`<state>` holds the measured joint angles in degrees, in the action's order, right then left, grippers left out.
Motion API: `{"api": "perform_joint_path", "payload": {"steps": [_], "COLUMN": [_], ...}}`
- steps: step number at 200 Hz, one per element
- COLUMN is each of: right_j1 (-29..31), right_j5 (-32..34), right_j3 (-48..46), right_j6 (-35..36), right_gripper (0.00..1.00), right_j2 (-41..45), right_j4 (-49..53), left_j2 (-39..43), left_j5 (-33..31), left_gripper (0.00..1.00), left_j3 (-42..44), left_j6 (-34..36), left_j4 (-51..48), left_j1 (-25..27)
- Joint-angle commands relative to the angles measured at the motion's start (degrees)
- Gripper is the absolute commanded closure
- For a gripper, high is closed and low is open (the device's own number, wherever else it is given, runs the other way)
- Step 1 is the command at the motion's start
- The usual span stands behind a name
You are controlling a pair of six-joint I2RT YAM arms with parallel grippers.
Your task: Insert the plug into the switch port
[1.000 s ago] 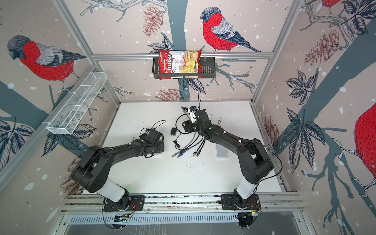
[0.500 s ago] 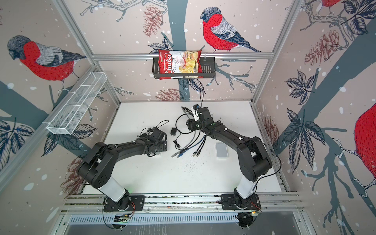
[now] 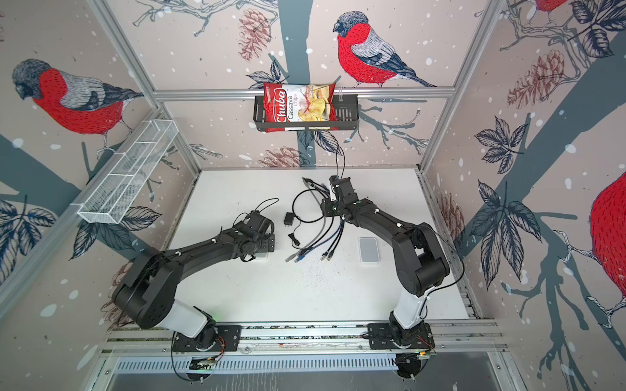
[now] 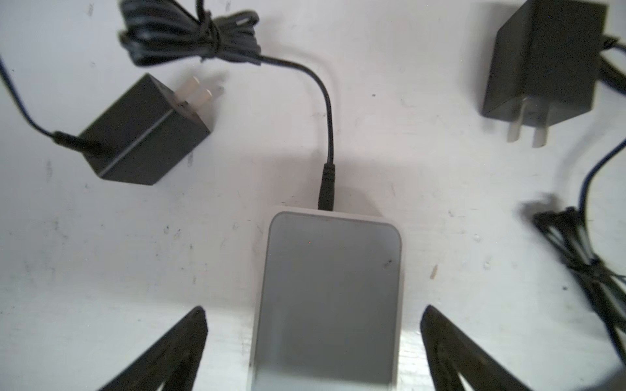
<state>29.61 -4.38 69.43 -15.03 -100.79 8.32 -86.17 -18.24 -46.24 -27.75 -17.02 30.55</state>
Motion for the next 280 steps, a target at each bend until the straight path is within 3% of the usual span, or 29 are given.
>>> {"api": "perform_joint_path", "payload": {"steps": [1,25,63,96,127,242,280], "right_j1": [-0.2,-0.3,-1.0,-3.2,-5.7,-8.5,-9.0], "right_j5": [3.2,5.3,6.9,7.6,5.3,2.7,1.5], "right_j3": [-0.3,-1.4,-3.3,-4.4,-2.1,3.1,4.1], "right_j6": [-0.7,-0.3,-1.0,-4.1,-5.8,-4.0,-3.9], "right_gripper": [0.49,0.50,0.54,0.58,0.66,0.72,0.81], "right_j2": [0.3,0.9,1.0,0.4,-2.7,-12.2,-14.5], "right_j4": [1.9,3.3,4.7,3.9,3.3,0.6,-0.6], "left_j2": [2.9,8.0,17.9,22.9,24.0,22.3,22.6], "left_j5": [0.3,2.9,12.6,13.6,15.5,14.0,13.1], "left_gripper": [0.03,0.03,0.03,0.03,0.03,0.03,0.03], "left_j3": [1.5,5.2,14.3,19.5,21.2,20.6,20.6], "left_j6": [1.9,4.4,10.5,10.4,10.7,10.2,10.2], "left_j4": [4.8,12.0,27.6,34.9,37.7,37.2,36.5], "left_j1": [0.1,0.5,3.2,3.5,3.6,3.6,3.6]}}
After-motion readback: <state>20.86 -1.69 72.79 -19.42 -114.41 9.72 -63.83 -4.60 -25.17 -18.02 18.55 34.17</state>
